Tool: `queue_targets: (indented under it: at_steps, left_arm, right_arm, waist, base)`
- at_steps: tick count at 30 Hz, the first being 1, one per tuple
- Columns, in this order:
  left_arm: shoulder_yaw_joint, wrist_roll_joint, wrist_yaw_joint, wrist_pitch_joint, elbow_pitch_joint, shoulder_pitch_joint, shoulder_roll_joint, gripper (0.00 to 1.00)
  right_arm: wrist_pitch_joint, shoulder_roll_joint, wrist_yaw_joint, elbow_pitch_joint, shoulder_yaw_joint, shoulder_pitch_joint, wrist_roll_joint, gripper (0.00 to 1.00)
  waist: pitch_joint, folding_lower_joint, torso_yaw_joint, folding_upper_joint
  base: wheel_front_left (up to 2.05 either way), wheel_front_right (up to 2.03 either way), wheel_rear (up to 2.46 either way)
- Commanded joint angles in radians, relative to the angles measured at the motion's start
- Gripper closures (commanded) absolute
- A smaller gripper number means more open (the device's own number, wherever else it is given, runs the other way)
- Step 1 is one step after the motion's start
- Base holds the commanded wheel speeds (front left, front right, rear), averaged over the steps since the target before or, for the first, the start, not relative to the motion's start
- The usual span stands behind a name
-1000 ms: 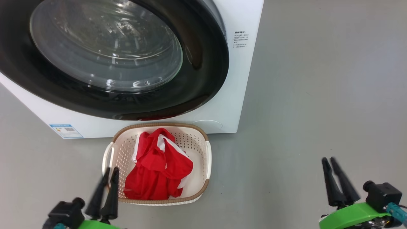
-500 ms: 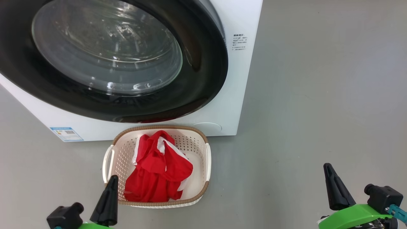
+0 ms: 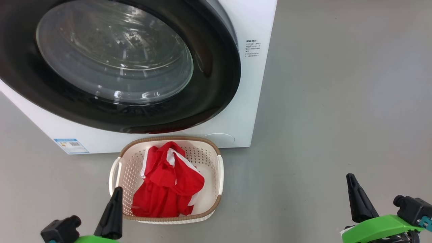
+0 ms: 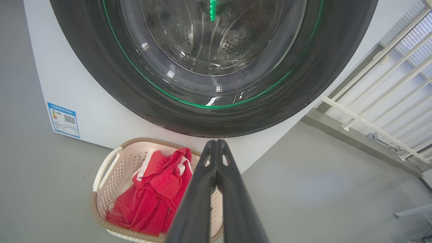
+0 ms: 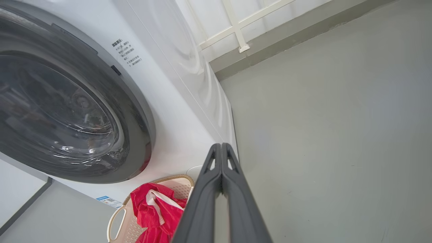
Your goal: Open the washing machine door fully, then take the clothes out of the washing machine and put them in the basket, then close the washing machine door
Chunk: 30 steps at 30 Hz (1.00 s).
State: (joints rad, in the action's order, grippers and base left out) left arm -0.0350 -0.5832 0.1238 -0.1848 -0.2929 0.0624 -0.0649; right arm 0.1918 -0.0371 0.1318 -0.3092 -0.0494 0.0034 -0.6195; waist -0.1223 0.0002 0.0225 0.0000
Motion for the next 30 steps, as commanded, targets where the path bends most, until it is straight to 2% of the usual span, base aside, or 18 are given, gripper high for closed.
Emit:
queue_targets:
  at_steps: [1,30]
  left_arm:
    - [0.015,-0.024,0.002,0.005,0.022,0.020,-0.013,1.00]
    - [0.043,-0.332,0.003,0.082,0.032,0.026,-0.014,1.00]
  right_arm:
    - [-0.004,-0.017,0.000,0.027,0.002,-0.024,-0.025,1.00]
    - [-0.083,-0.025,-0.001,0.039,-0.005,-0.048,-0.322,1.00]
  waist:
    - [0.002,-0.0002,0.000,0.0000]
    - [0.036,-0.0002,-0.007,0.0000]
  base:
    - [0.00,0.00,0.00]
    - [0.00,0.00,0.00]
